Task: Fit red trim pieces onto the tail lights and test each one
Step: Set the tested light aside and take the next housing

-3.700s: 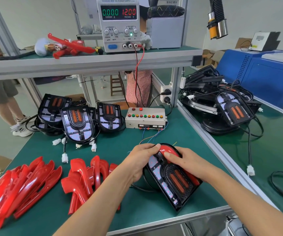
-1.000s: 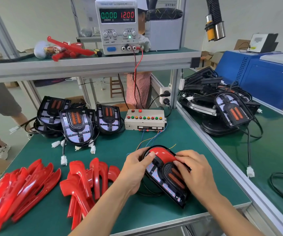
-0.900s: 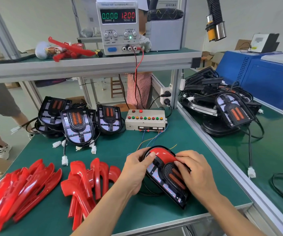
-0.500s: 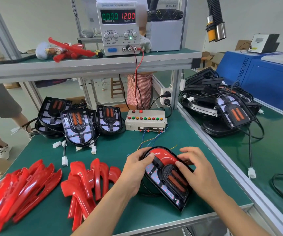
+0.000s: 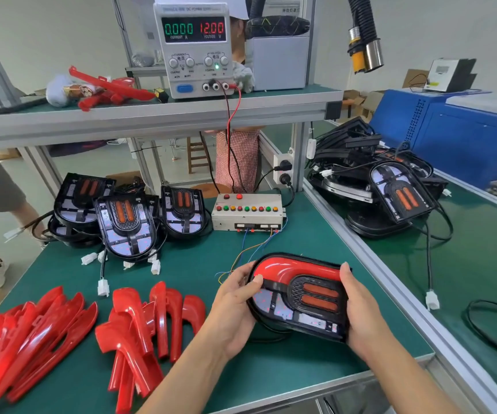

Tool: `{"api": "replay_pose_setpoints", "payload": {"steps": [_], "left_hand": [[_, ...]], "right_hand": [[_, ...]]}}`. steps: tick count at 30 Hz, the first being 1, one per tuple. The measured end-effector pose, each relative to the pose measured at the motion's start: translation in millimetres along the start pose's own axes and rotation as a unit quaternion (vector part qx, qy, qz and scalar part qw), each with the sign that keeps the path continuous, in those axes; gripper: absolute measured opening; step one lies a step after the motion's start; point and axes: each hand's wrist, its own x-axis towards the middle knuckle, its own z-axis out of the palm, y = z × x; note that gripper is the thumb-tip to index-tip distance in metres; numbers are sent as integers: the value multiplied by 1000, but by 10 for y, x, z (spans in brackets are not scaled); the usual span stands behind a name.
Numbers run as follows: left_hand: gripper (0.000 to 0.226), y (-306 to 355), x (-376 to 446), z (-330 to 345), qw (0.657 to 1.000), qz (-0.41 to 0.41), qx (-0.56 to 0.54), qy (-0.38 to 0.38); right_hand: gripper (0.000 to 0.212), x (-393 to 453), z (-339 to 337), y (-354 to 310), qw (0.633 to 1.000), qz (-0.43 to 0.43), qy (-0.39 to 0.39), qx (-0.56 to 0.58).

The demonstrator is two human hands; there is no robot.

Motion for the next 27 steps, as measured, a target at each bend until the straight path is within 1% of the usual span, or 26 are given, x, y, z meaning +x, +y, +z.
{"api": "replay_pose_setpoints", "payload": {"steps": [2, 3, 4, 5, 6, 7, 9, 10, 11, 12, 14, 15, 16, 18, 20, 23, 27], "left_hand": [[37, 52, -9, 0, 998, -16, 56, 18], [34, 98, -7, 12, 991, -10, 121, 47], [35, 143, 3, 14, 974, 8, 210, 80], [39, 164, 30, 3, 944, 38, 310, 107], [43, 169, 53, 3, 904, 76, 402, 125], [40, 163, 70, 15, 858, 121, 479, 141], [32, 164, 65, 83, 776, 222, 570, 154], [34, 164, 73, 119, 739, 271, 601, 138], [38, 163, 85, 156, 711, 302, 627, 103], [43, 169, 93, 203, 692, 308, 650, 61], [48, 185, 119, 295, 663, 267, 700, -11], [46, 193, 140, 324, 654, 234, 719, -33], [44, 202, 160, 337, 655, 201, 727, -47], [41, 226, 193, 332, 672, 164, 720, -65], [40, 257, 220, 304, 682, 152, 711, -81], [38, 280, 246, 285, 687, 141, 706, -96], [32, 243, 262, 269, 716, 158, 676, -72]], "right_hand": [[60, 33, -16, -21, 999, -22, 10, -30], [60, 45, -28, -33, 998, -37, -1, -46], [60, 46, -37, -47, 997, -48, -17, -61], [57, 45, -41, -59, 995, -55, -33, -76], [53, 46, -46, -65, 993, -62, -45, -90], [49, 51, -43, -66, 991, -69, -53, -103], [45, 68, -23, -52, 987, -83, -66, -122], [45, 75, -7, -43, 985, -88, -72, -128], [48, 80, 14, -38, 984, -91, -76, -134], [50, 86, 32, -35, 982, -94, -81, -139], [49, 94, 48, -26, 980, -98, -97, -145], [45, 97, 52, -23, 979, -97, -106, -142], [40, 94, 49, -23, 979, -95, -113, -139], [35, 83, 40, -27, 976, -101, -117, -151], [36, 91, 25, -11, 967, -124, -111, -194], [40, 102, 23, 9, 951, -155, -105, -245], [39, 111, 43, 3, 933, -194, -94, -287]]}}
